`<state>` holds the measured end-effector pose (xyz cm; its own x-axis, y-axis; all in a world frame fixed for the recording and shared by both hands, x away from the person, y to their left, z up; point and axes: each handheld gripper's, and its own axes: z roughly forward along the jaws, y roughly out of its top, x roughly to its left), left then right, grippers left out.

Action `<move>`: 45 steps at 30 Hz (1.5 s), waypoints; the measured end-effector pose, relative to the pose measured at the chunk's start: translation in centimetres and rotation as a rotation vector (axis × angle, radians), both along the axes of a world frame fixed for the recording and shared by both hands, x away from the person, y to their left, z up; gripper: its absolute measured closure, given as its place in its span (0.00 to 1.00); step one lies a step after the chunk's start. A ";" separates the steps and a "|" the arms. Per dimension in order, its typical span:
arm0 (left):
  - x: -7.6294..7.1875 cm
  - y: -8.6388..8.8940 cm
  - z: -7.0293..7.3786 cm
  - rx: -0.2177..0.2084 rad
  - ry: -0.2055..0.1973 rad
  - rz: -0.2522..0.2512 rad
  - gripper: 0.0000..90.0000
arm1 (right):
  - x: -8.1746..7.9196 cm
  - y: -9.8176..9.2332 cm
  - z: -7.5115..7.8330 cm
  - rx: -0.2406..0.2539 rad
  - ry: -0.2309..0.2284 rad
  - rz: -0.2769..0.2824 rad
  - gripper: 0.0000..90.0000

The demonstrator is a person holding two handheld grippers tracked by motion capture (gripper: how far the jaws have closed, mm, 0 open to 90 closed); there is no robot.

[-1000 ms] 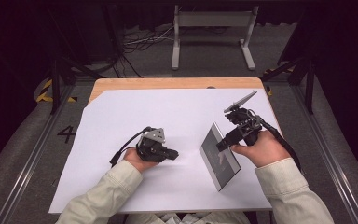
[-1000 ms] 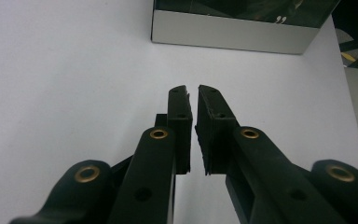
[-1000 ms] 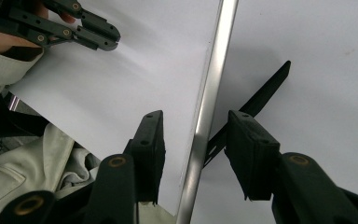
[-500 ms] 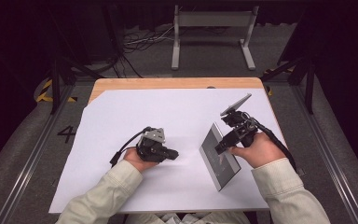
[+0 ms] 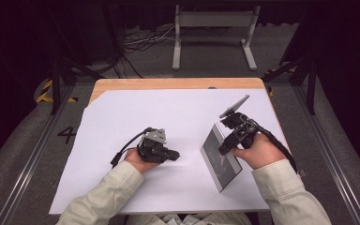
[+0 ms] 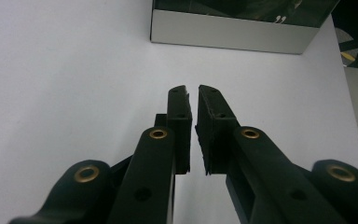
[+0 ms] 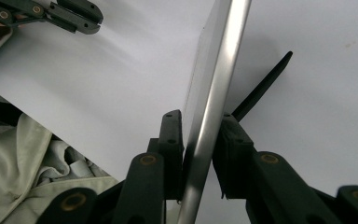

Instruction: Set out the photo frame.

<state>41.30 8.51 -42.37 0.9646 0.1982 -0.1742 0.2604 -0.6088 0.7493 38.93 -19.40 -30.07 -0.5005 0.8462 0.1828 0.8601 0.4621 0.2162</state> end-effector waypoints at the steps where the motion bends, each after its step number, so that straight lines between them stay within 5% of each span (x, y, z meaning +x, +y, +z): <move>1: 0.0 0.0 0.0 0.000 0.000 0.000 0.93 | 0.0 0.0 0.0 -0.001 -0.002 0.003 0.85; 12: 0.0 0.4 0.1 0.000 -0.005 0.006 0.93 | 0.0 0.2 0.3 -0.023 -0.009 0.024 0.90; 28: -0.6 2.7 0.1 -0.006 -0.001 0.068 0.92 | 0.8 0.9 2.1 -0.053 -0.058 0.151 0.92; 39: -1.2 4.5 0.0 -0.008 0.000 0.121 0.91 | 1.8 1.7 3.4 -0.076 -0.109 0.265 0.92; 45: -1.6 5.6 0.0 -0.012 0.001 0.152 0.90 | 2.5 2.5 4.0 -0.088 -0.129 0.378 0.92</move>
